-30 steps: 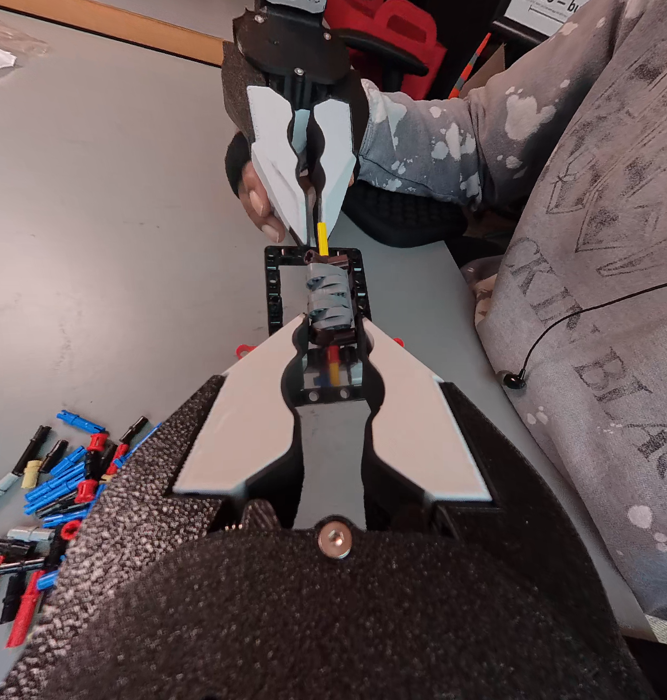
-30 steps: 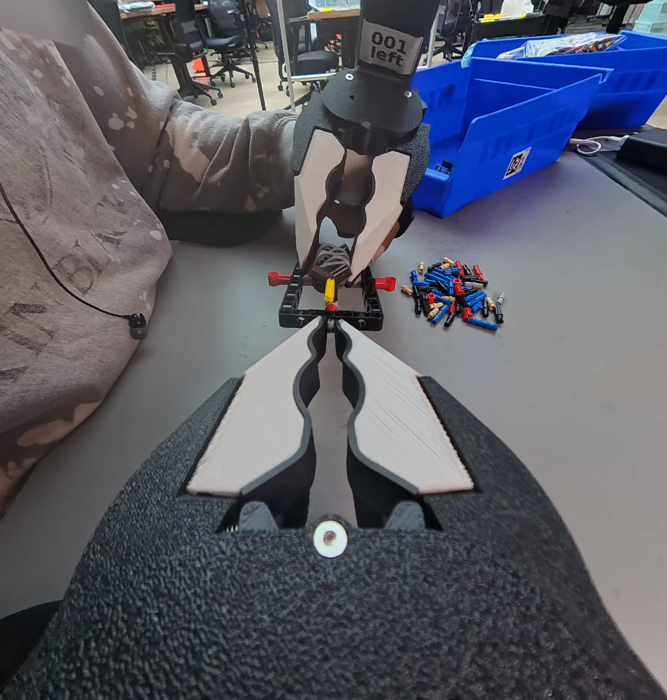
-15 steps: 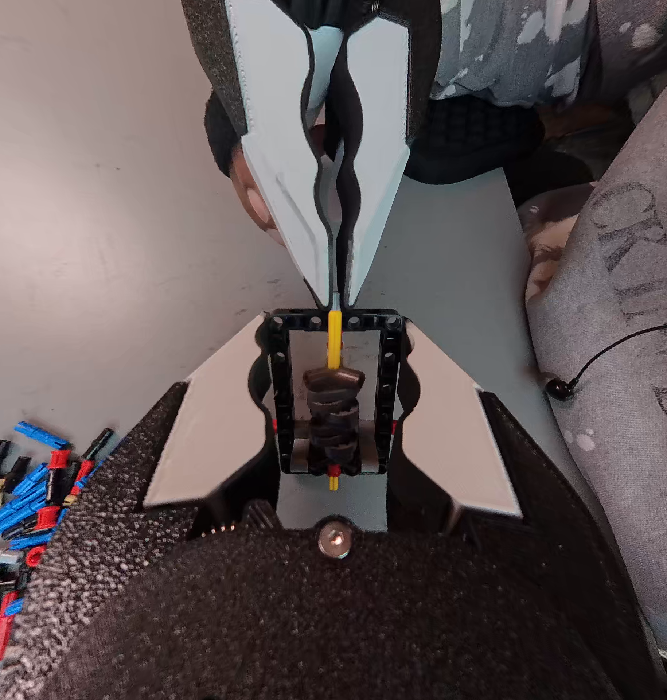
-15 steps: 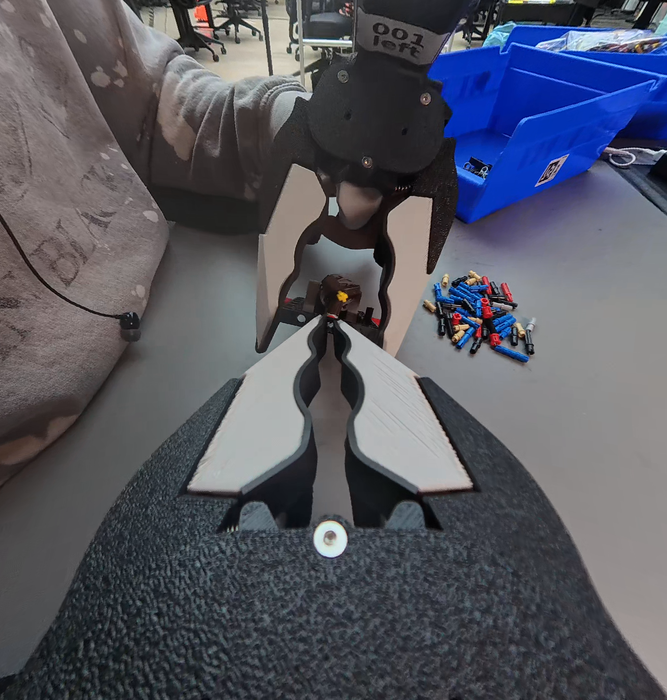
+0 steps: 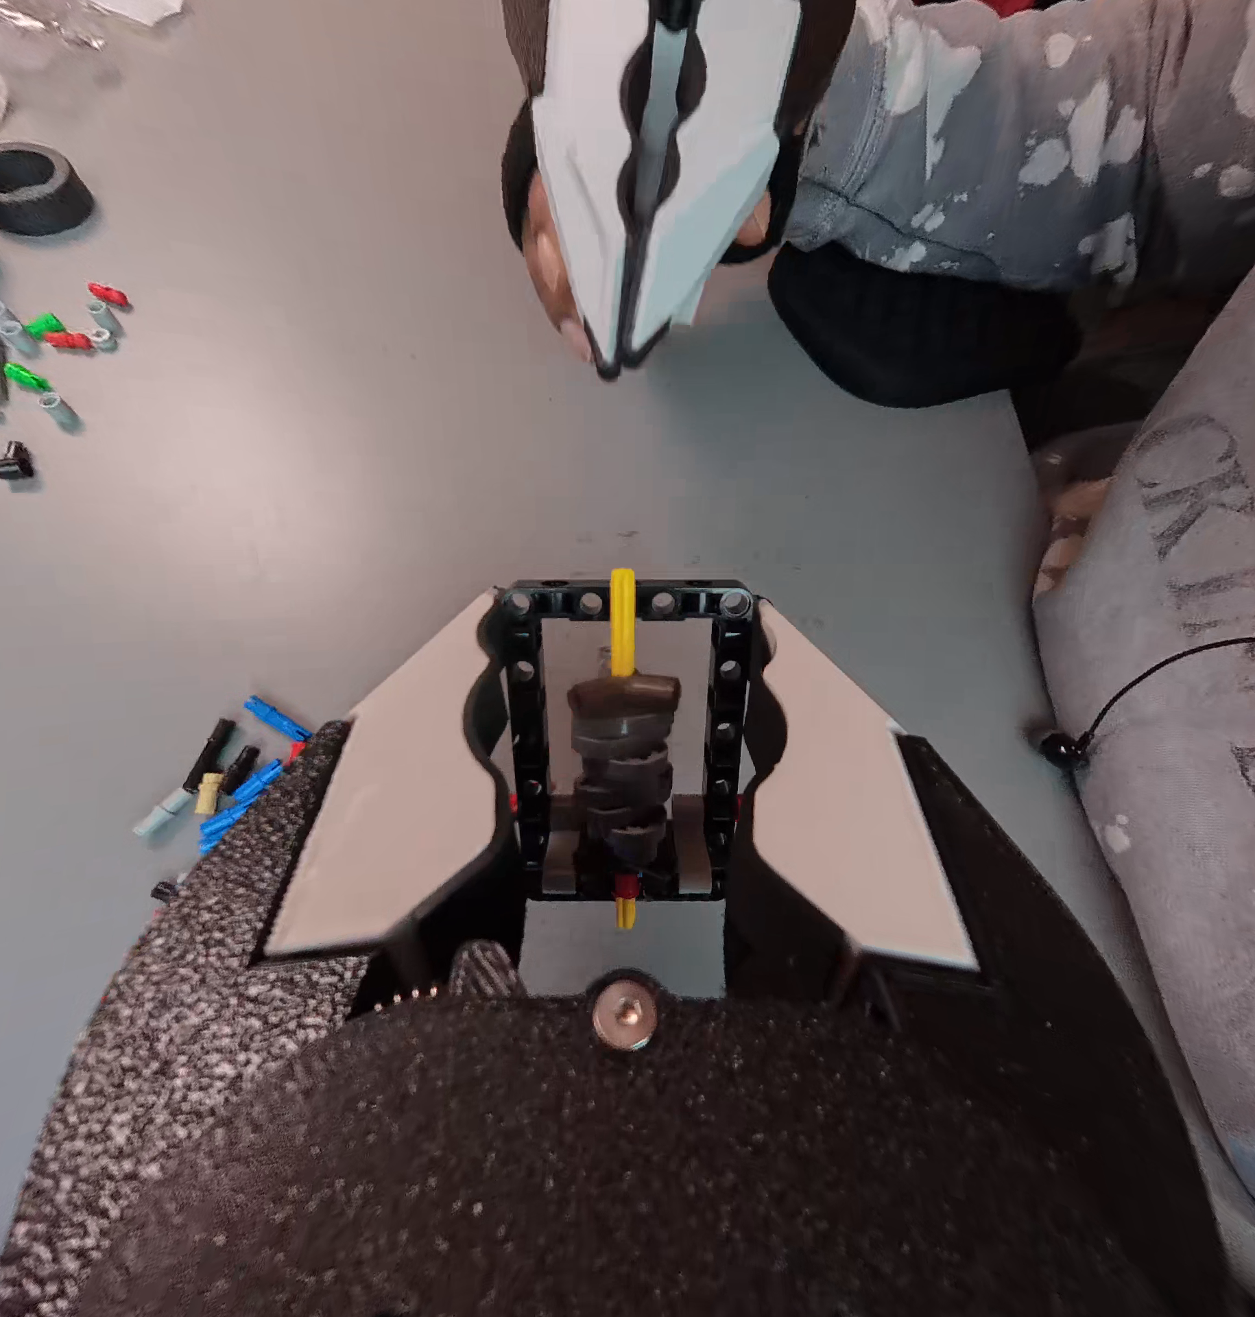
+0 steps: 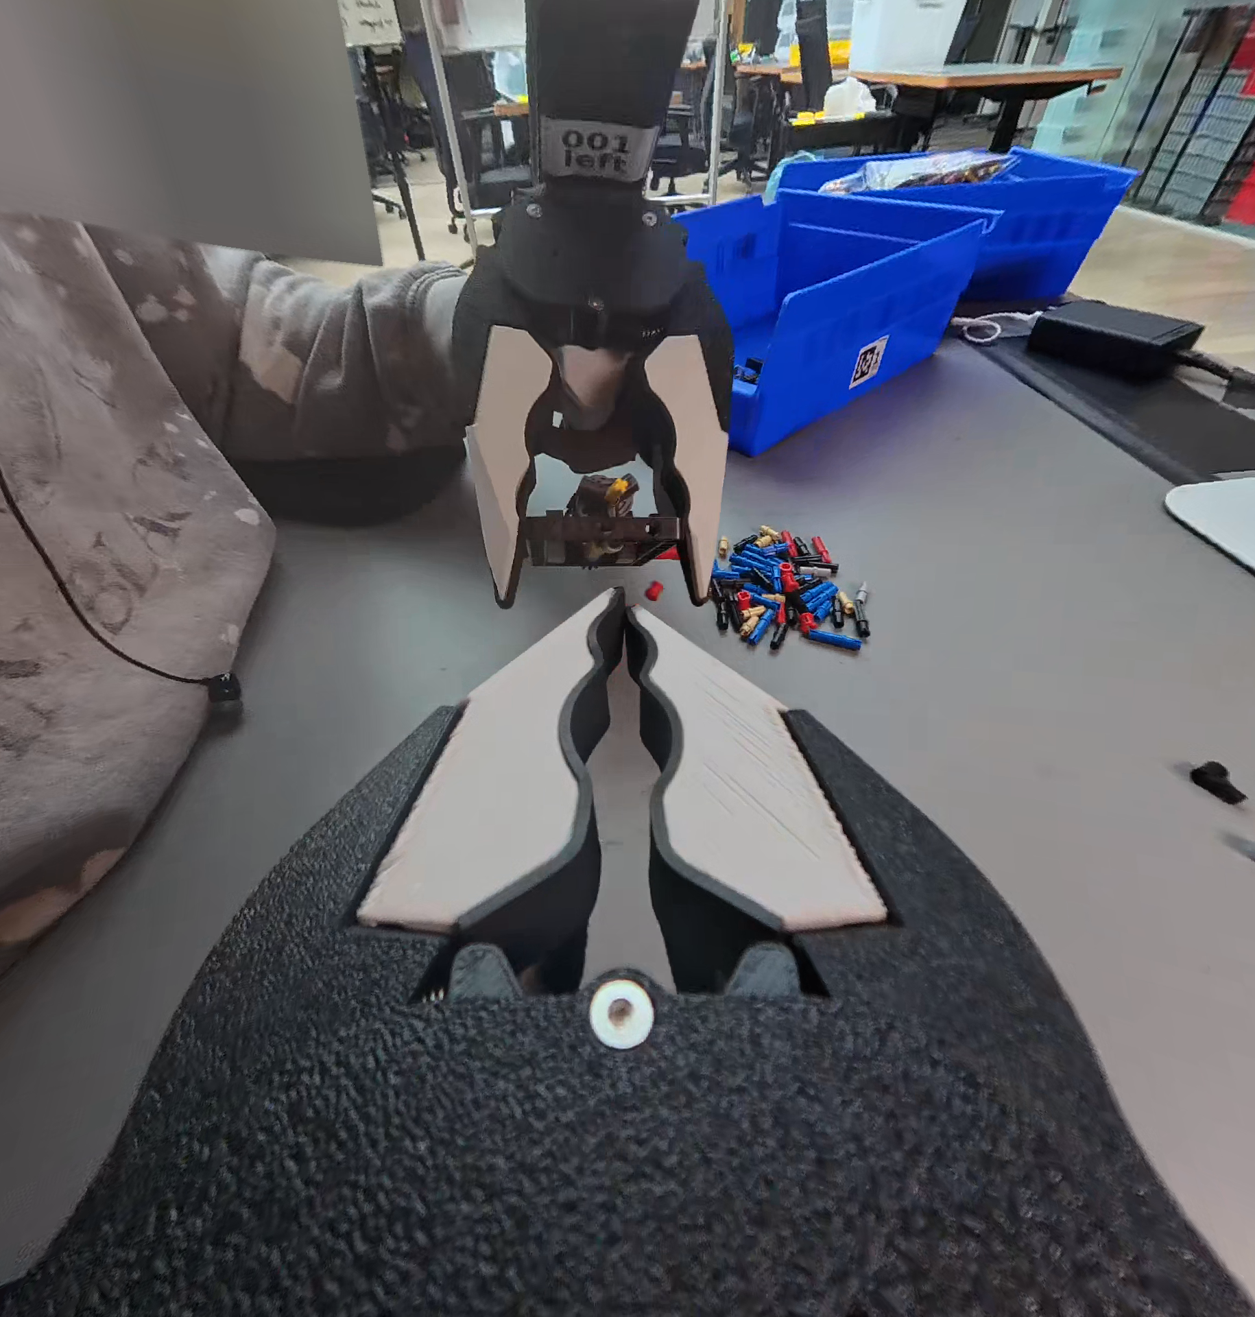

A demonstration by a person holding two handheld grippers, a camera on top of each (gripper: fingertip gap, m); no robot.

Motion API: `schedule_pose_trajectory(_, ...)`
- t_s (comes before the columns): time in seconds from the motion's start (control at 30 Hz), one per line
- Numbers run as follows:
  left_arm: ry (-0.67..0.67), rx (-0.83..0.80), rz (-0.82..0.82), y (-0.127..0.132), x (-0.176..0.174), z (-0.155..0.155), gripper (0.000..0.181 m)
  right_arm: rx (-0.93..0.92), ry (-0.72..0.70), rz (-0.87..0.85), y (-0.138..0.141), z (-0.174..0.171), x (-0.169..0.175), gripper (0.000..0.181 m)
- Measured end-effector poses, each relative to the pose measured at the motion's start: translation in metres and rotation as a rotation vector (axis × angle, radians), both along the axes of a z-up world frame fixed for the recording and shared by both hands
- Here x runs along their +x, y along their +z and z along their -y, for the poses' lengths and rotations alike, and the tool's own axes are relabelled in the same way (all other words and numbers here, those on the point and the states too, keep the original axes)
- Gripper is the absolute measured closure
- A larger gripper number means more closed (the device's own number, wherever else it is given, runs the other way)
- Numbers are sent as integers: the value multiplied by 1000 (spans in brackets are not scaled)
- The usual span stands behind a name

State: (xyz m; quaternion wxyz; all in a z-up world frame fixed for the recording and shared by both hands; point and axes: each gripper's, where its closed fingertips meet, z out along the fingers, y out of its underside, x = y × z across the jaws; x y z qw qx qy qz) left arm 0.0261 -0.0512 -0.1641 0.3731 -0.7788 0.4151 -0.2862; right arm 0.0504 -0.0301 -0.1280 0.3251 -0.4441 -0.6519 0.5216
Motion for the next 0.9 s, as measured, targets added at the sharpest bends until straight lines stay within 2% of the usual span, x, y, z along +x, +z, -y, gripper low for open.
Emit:
schedule_pose_trajectory(0.17, -4, -38, -46, -23, 0, 3, 116, -28, 19, 6, -4, 5, -4, 181)
schedule_pose_trajectory(0.37, -15, -25, -69, -26, 2, 4, 114, 6, -31, 29, -13, -5, -3, 181)
schedule_pose_trajectory(0.6, -54, -40, -144, -38, 12, 12, 116, 39, -6, 79, -25, -2, -1, 181)
schedule_pose_trajectory(0.77, -62, -55, -234, -56, 22, 15, 115, 56, -67, 103, -31, -18, -1, 180)
schedule_pose_trajectory(0.9, -57, -40, -246, -58, 26, 13, 115, 58, -109, 119, -34, -28, 0, 180)
